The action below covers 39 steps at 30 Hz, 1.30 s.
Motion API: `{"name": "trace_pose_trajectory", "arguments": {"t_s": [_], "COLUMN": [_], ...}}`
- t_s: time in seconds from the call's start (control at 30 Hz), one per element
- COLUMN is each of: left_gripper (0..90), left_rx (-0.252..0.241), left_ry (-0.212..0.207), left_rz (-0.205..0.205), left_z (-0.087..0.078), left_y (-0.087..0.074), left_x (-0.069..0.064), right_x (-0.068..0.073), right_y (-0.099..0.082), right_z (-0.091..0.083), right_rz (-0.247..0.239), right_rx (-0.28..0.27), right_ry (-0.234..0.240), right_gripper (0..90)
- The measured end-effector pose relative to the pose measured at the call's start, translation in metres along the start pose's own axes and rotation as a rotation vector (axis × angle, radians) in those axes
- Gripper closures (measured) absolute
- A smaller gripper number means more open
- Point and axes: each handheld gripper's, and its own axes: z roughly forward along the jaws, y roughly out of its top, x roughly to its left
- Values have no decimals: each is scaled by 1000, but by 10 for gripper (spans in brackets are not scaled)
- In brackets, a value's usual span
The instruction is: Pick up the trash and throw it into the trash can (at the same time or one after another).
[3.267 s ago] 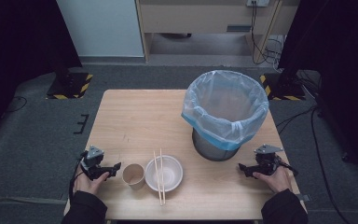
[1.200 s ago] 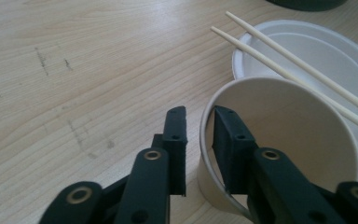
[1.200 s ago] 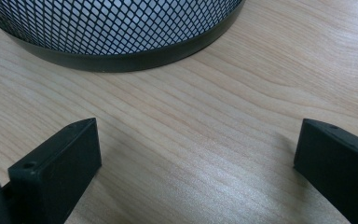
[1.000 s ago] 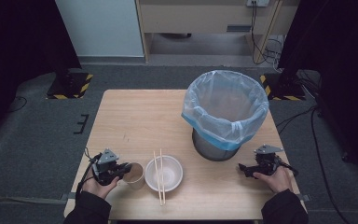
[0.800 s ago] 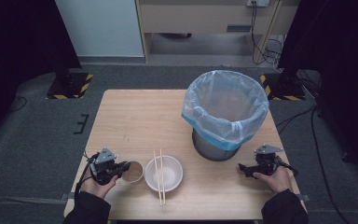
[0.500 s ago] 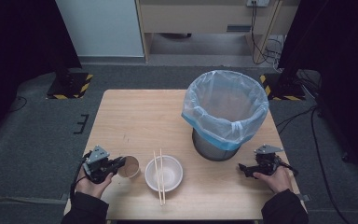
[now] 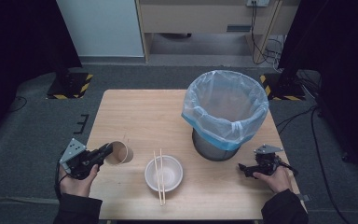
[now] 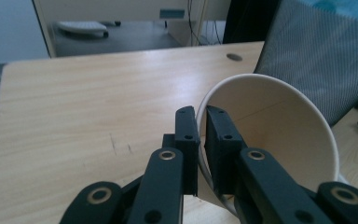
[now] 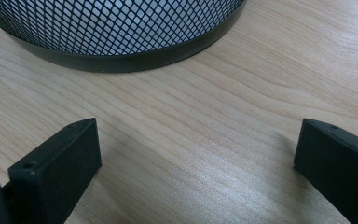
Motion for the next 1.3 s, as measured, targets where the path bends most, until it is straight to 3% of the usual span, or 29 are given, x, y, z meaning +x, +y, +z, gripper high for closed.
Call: {"name": "trace_pose_trajectory", "arguments": {"t_s": [0.17, 0.47, 0.77, 1.03, 1.13, 1.3], "left_gripper": [834, 834, 834, 834, 834, 834], "left_rx": [-68, -188, -293, -316, -338, -347], "left_ry": [4, -26, -56, -87, -99, -106], "left_rz": [0, 5, 48, 72, 104, 131], "left_z": [-7, -21, -29, -22, -19, -12], "left_y": [14, 42, 76, 98, 115, 128], "left_x": [1, -6, -14, -25, -34, -41], "right_x": [0, -1, 1, 1, 1, 1], "right_y": [0, 0, 0, 0, 0, 0], "right_z": [0, 0, 0, 0, 0, 0], "right_rz": [-2, -10, 1, -6, -7, -7], "right_rx": [-1, -2, 0, 1, 1, 1], "right_ry": [0, -1, -4, -3, -3, -2], "right_gripper": [8, 7, 7, 7, 7, 7]}}
